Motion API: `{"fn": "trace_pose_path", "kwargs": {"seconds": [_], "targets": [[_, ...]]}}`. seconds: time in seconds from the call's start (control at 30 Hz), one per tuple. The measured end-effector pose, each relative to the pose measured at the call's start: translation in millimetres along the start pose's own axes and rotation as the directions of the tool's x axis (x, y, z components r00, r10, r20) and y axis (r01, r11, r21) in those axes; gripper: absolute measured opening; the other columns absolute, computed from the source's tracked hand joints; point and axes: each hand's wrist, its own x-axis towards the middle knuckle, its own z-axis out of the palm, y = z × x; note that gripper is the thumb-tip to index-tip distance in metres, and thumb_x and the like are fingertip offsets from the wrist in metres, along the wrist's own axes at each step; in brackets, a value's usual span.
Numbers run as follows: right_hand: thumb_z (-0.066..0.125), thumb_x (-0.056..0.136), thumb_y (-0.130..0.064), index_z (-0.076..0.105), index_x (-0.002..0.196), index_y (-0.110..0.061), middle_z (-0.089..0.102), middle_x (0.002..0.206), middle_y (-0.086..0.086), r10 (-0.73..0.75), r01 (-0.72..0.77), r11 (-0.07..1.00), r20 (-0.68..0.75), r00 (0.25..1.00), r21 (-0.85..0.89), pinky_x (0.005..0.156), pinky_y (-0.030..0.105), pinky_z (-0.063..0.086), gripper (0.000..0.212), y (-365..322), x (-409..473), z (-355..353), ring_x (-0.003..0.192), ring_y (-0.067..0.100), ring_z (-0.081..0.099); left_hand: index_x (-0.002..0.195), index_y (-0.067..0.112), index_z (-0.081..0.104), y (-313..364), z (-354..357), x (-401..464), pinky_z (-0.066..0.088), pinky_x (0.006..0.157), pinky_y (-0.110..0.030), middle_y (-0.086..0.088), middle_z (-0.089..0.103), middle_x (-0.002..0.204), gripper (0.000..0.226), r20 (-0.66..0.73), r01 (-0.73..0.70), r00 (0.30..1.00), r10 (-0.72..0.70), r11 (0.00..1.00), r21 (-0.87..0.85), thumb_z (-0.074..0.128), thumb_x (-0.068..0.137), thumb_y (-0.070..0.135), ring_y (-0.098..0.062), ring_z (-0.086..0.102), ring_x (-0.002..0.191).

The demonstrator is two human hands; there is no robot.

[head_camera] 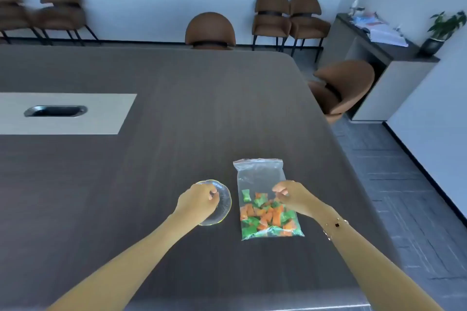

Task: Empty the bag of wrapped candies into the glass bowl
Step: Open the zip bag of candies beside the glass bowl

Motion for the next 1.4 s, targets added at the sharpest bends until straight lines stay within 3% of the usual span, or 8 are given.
{"fn": "trace_pose_path", "kwargs": {"seconds": [0.13,0.33,0.53,0.67,0.77,0.83,0.93,1.4], "targets": [[0.041,0.097,-0.015,0.055,0.127,-0.011,0.057,0.131,0.011,0.001,0.011,0.985,0.066,0.998,-0.171,0.095,0.04,0.049,0.033,8.2,51.8,-2.6,0.106,0.029,0.063,0.098,0.01,0.07,6.9,30.1,25.4,0.036,0.054,-0.022,-0.001,0.059,0.08,0.036,0.065,0.043,0.997,-0.048,0.997,0.067,0.035,0.098,0.018,-0.017,0.055,0.074],[0.042,0.096,-0.009,0.043,0.135,-0.003,0.05,0.134,0.019,-0.087,0.098,0.948,0.048,0.995,-0.304,0.079,0.033,0.044,0.04,10.1,138.3,5.0,0.102,0.032,0.055,0.106,0.013,0.07,4.7,61.1,71.1,0.048,0.072,-0.033,-0.006,0.066,0.084,0.034,0.084,0.093,0.992,-0.089,0.995,-0.036,0.036,0.097,0.013,-0.022,0.065,0.076],[0.039,0.089,0.008,0.024,0.146,-0.003,0.038,0.148,0.016,-0.084,0.074,0.928,-0.011,0.996,-0.366,0.117,0.039,0.023,0.059,20.3,200.0,29.4,0.144,0.032,0.018,0.114,0.025,0.066,-4.4,91.1,85.7,0.058,0.075,-0.036,-0.001,0.075,0.091,0.032,0.151,0.052,0.988,-0.032,0.989,-0.137,0.039,0.096,0.019,-0.021,0.07,0.074],[0.047,0.088,0.002,0.042,0.135,-0.004,0.055,0.13,0.014,-0.111,0.054,0.852,-0.078,0.991,-0.52,0.12,0.041,0.012,0.048,33.1,212.4,36.0,0.128,0.033,0.041,0.122,0.025,0.062,1.0,99.2,79.9,0.055,0.083,-0.035,-0.002,0.072,0.11,0.032,0.174,-0.01,0.985,0.016,0.999,-0.033,0.04,0.099,0.023,-0.019,0.068,0.096],[0.047,0.09,-0.002,0.061,0.108,-0.009,0.061,0.11,0.01,-0.207,0.099,0.829,-0.137,0.969,-0.55,0.114,0.041,0.024,0.025,32.5,196.4,28.5,0.102,0.029,0.057,0.118,0.024,0.063,10.9,97.8,77.5,0.055,0.083,-0.037,-0.004,0.073,0.11,0.03,0.154,-0.028,0.988,0.03,0.999,-0.018,0.041,0.098,0.025,-0.021,0.068,0.1],[0.043,0.089,0.001,0.063,0.101,-0.008,0.059,0.1,0.01,-0.261,0.142,0.857,-0.179,0.949,-0.496,0.089,0.037,0.043,0.025,27.0,177.5,18.8,0.077,0.027,0.054,0.115,0.021,0.064,23.8,93.6,79.4,0.054,0.075,-0.033,-0.003,0.074,0.109,0.028,0.118,-0.043,0.992,0.047,0.998,-0.037,0.042,0.098,0.026,-0.02,0.069,0.096],[0.042,0.09,0.002,0.062,0.103,-0.012,0.055,0.095,0.009,-0.286,0.173,0.902,-0.246,0.926,-0.397,0.061,0.034,0.042,0.028,15.2,144.3,-2.4,0.068,0.031,0.057,0.11,0.014,0.064,53.2,82.7,86.9,0.052,0.076,-0.035,-0.006,0.072,0.106,0.029,0.049,-0.091,0.994,0.093,0.995,-0.049,0.042,0.098,0.027,-0.025,0.067,0.096],[0.042,0.098,-0.013,0.066,0.109,-0.016,0.06,0.102,0.006,-0.32,0.168,0.917,-0.415,0.851,-0.362,0.059,0.028,0.035,0.027,-21.0,20.5,-61.3,0.081,0.033,0.064,0.049,0.017,0.034,144.0,24.0,67.9,0.037,0.056,-0.03,0.001,0.045,0.052,0.054,-0.141,-0.147,0.983,0.122,0.972,-0.184,0.039,0.098,0.038,-0.026,0.047,0.058]]}}
